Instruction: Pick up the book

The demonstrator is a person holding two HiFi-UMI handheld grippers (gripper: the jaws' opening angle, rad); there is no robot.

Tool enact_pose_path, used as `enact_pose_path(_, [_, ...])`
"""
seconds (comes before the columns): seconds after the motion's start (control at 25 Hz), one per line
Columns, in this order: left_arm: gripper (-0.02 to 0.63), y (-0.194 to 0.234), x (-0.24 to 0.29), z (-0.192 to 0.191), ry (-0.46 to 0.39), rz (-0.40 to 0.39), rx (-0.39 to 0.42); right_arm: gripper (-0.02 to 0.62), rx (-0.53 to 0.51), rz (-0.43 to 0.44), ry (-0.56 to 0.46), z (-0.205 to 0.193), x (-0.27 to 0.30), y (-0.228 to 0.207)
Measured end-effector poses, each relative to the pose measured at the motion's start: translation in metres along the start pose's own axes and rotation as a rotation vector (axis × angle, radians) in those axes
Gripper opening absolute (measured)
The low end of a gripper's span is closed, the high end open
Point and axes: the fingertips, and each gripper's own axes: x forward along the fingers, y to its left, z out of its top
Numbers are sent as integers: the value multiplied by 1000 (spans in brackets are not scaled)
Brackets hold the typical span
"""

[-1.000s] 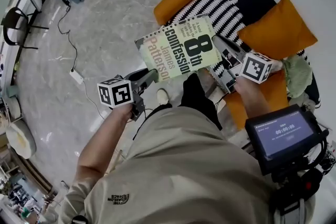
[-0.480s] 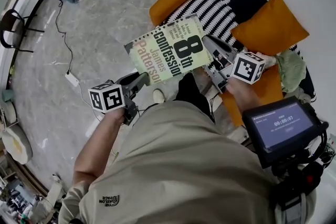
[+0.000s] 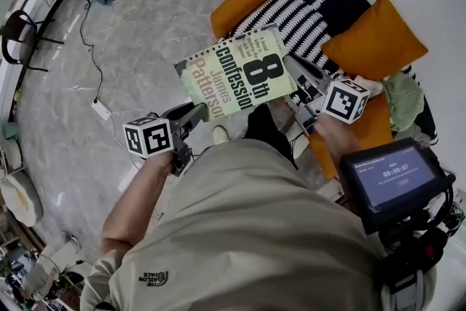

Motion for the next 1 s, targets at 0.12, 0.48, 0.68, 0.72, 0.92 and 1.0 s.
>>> enact_pose_path(0.12, [89, 0, -1, -1, 1, 1, -2, 54, -2, -1, 1, 0, -1, 1])
enact_pose_path(0.48, [89, 0, -1, 0, -4, 7, -5, 54, -9, 8, -8, 2, -1, 3])
enact_pose_path(0.68, [89, 1, -1, 2, 1, 8, -3, 54, -4, 2, -11, 1, -1, 2])
enact_pose_path(0.72, [89, 1, -1, 2, 5, 8, -4, 54, -3, 1, -12, 0, -1, 2])
enact_pose_path(0.92, [89, 0, -1, 3, 18, 3, -5, 54, 0, -6, -15, 1, -2, 2])
enact_pose_path(1.0, [89, 0, -1, 4, 19, 2, -4, 54, -1, -7, -17, 1, -2, 2])
